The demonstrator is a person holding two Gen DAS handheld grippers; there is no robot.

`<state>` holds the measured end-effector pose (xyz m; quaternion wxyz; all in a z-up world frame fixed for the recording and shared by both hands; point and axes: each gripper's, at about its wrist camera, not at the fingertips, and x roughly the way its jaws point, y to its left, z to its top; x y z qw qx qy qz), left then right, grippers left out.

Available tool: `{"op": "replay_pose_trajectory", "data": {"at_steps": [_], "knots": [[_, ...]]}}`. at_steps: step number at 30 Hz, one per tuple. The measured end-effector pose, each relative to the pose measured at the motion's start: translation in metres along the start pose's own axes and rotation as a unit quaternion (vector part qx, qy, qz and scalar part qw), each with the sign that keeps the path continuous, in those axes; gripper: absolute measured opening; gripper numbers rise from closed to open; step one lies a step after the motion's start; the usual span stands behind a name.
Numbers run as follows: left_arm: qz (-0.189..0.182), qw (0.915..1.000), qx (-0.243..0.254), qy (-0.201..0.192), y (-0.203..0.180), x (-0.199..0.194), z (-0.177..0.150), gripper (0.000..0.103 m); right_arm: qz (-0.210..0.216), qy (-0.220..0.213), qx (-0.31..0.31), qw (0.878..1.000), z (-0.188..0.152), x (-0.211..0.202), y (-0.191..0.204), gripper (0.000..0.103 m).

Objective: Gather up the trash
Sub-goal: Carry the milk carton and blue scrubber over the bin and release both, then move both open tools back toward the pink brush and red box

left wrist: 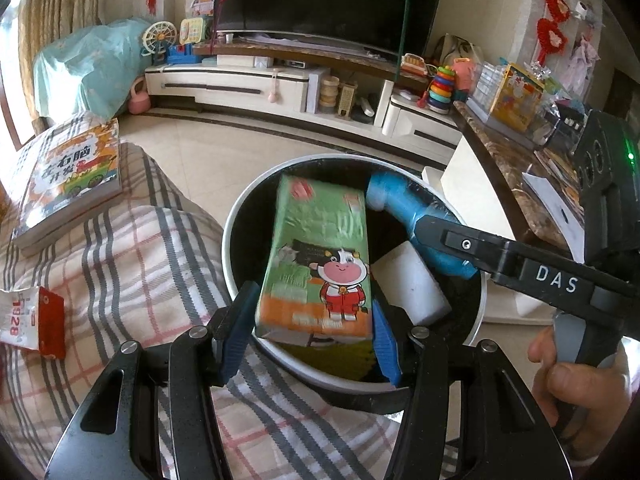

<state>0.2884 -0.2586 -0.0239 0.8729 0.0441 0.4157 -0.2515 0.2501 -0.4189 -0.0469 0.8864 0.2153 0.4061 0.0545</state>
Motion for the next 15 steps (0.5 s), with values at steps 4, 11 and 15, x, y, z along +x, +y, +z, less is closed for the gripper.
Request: {"op": "replay_pose_trajectory", "data": {"at_steps": [4,11,15], "knots": [[0.001,0.9999,-0.008,-0.008,0.001,-0.007,-0.002,0.072,0.002,-0.005,0.012,1.000,0.000,-0.004,-0.003,0.056],[0.013,0.9994,-0.020,-0.025,0.013,-0.031,-0.024,0.072,0.006,-0.019,0.013,1.000,-0.007,-0.018,0.003,0.073],[0.020,0.9986,-0.038,-0.030,0.026,-0.047,-0.040,0.072,0.016,-0.022,0.005,1.000,-0.014,-0.023,0.016,0.081]]}}
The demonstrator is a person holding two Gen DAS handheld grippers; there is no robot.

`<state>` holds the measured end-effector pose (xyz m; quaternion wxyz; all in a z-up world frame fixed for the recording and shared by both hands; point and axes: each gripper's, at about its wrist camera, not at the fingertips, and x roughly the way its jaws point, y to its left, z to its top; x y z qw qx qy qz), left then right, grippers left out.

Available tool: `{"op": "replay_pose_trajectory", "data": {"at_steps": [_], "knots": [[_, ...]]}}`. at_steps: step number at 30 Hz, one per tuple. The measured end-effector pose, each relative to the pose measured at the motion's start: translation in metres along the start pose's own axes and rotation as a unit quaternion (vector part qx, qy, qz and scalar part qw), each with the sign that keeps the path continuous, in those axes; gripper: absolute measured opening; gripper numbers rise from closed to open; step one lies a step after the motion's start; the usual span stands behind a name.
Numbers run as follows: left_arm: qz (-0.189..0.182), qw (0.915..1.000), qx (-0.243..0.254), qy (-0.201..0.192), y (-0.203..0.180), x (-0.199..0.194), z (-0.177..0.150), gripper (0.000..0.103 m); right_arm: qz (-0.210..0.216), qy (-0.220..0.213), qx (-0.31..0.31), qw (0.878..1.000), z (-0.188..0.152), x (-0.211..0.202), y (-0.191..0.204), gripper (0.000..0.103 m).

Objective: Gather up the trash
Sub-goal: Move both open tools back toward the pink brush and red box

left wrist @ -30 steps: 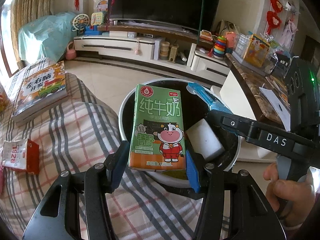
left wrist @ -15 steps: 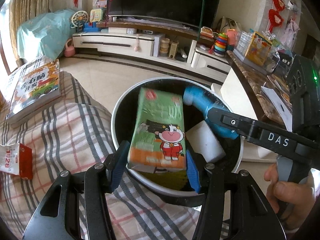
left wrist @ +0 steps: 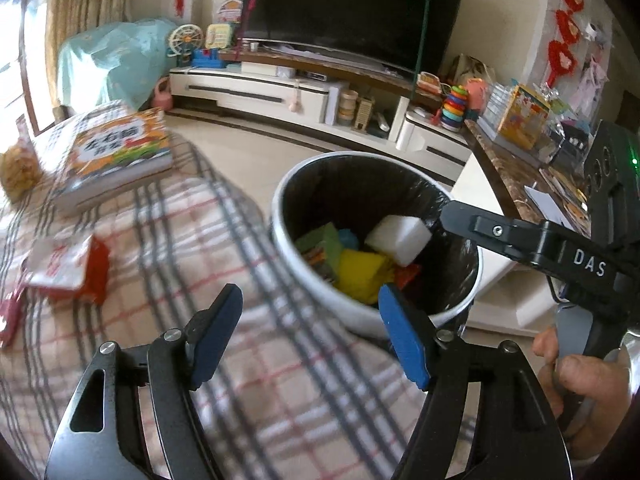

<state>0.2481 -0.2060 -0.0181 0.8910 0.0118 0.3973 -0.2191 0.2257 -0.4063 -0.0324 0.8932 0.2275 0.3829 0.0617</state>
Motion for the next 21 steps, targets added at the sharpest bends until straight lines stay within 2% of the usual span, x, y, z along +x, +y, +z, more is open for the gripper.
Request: {"op": "replay_pose_trajectory", "data": {"at_steps": [8,21], "knots": [[0.023,0.9990,-0.037,-0.008,0.039,-0.028,-0.028,0.073,0.022,0.002,-0.025,0.999,-0.021,-0.003,0.037,0.089],[0.062,0.9930,-0.099,-0.019,0.107,-0.067,-0.068,0.073,0.059,0.025,-0.067,0.996,-0.054,0.012,0.096,0.090]]}}
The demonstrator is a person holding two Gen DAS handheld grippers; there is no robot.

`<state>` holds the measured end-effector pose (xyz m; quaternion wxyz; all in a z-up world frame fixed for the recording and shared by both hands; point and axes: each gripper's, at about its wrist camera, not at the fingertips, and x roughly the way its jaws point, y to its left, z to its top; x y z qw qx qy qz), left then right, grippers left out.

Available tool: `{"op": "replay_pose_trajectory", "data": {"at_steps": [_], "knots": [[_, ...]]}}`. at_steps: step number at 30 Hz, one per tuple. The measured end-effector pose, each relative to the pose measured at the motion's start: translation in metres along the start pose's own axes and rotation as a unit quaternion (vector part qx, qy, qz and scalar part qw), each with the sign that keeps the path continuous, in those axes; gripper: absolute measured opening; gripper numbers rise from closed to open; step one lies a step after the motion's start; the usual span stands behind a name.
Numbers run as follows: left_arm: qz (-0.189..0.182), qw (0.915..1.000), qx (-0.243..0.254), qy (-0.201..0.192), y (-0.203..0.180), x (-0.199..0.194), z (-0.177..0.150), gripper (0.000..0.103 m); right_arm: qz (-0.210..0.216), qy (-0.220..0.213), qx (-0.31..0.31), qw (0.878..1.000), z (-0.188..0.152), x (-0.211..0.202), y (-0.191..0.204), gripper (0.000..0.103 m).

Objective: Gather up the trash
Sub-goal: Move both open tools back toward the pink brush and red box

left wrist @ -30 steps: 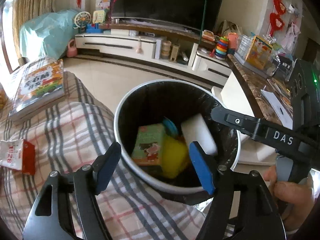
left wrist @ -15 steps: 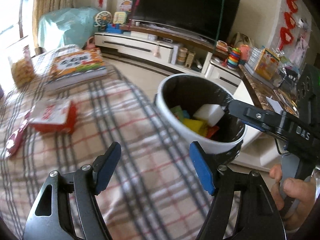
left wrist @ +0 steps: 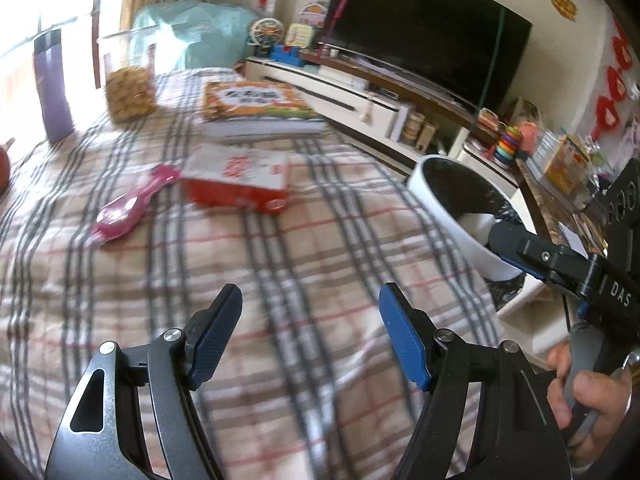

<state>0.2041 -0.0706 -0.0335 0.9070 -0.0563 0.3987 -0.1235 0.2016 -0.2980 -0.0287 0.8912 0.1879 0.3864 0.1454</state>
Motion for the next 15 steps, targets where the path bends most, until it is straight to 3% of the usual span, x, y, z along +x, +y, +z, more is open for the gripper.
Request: {"op": "replay_pose_trajectory", "data": {"at_steps": [15], "knots": [[0.036,0.9981,-0.050,0.001,0.066,-0.012,-0.017,0.073,0.033,0.044,-0.053,0.997,-0.012,0.040,0.056,0.090]]}}
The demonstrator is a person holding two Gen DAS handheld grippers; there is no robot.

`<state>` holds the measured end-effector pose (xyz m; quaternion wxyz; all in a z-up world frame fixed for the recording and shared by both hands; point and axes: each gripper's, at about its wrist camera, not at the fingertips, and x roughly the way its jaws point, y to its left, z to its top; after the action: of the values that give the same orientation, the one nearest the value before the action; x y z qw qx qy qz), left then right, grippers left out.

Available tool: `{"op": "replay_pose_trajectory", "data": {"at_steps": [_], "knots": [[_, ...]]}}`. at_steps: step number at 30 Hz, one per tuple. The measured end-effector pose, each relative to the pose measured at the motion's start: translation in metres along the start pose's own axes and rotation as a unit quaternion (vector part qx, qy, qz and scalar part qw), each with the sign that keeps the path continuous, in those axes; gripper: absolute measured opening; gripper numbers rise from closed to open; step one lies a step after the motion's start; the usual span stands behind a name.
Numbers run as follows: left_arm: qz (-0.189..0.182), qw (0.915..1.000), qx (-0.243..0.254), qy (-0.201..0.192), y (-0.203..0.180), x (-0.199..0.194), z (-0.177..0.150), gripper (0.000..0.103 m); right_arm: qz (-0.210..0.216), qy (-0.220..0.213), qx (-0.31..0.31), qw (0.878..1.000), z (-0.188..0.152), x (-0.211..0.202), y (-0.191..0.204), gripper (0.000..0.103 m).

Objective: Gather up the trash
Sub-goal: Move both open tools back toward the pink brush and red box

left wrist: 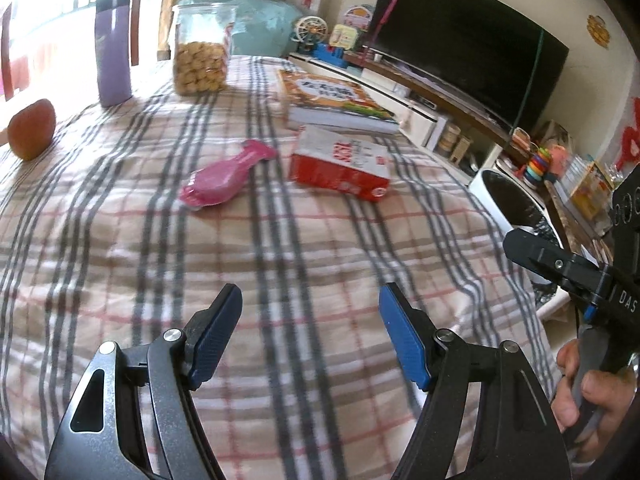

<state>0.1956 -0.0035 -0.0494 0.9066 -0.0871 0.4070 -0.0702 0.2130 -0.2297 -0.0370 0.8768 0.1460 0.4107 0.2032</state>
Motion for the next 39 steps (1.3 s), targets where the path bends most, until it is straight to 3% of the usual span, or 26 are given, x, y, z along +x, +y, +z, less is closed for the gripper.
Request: {"op": "replay_pose_trajectory", "data": {"at_steps": [14,33,39], "knots": [[0.027,0.9995,0.006,0.012,0.030,0.008,0.004,0.073,0.019,0.032,-0.063,0.997,0.002,0.041,0.030,0.091],[0.076,0.9950,0.058,0.027,0.068,0.049,0.055,0.083,0.011,0.084,-0.146,0.986,0.039,0.115,0.043,0.091],[0.066,0.9946,0.071,0.035,0.067,0.066,0.066,0.083,0.004,0.088,-0.185,0.979,0.056,0.135,0.051,0.091]]}}
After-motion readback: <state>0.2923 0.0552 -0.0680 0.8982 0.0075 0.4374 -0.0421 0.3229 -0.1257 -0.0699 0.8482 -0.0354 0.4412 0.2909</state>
